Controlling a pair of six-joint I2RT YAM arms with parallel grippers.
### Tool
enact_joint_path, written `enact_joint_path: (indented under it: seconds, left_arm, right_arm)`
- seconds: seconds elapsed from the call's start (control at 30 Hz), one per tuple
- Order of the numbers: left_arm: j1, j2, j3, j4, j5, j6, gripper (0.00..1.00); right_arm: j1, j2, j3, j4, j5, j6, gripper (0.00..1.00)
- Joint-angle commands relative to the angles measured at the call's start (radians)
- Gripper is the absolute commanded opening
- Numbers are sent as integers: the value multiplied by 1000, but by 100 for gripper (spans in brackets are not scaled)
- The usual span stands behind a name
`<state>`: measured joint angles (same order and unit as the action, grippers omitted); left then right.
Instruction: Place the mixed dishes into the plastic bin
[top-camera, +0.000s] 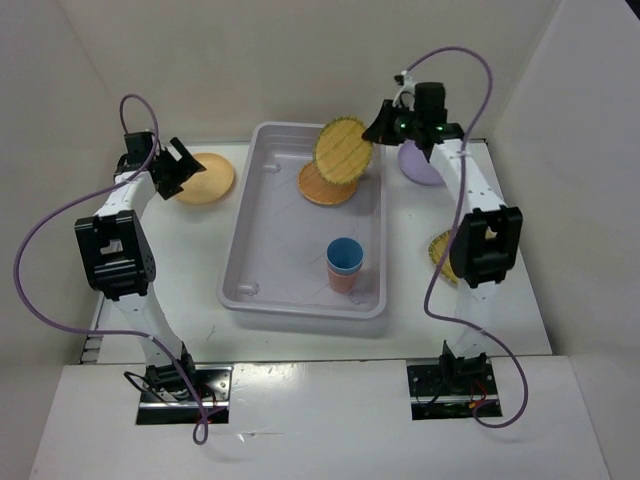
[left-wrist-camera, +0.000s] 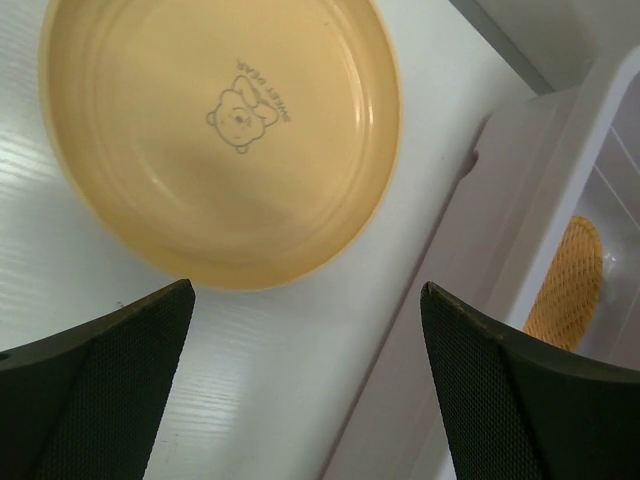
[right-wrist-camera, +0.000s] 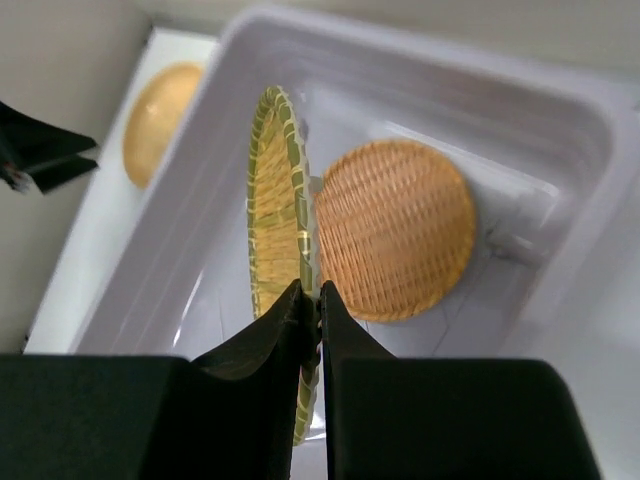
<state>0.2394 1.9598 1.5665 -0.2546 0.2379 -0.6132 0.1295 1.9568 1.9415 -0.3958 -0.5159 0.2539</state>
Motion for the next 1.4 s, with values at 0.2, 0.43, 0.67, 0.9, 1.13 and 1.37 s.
enact_joint_path:
  seconds: [0.2, 0.43, 0.67, 0.9, 1.13, 1.37]
  left_arm:
    - [57, -67, -31, 74, 49, -26, 100]
    - [66, -47, -31, 74, 58, -26, 100]
    - [75, -38, -31, 74, 58, -26, 100]
    - [84, -38, -40, 74, 48, -26, 100]
    - [84, -29, -40, 74, 57, -26, 100]
    - [84, -29, -40, 74, 57, -26, 100]
  right_arm:
    - [53, 247, 192, 11, -44, 45, 0]
    - [62, 376, 338, -58, -53, 45, 0]
    - [81, 551, 642, -233, -53, 21, 0]
    - [90, 660, 810, -356, -15, -7, 0]
    - [99, 663, 784, -356, -15, -25, 0]
    - [99, 672, 784, -396, 20, -34, 21]
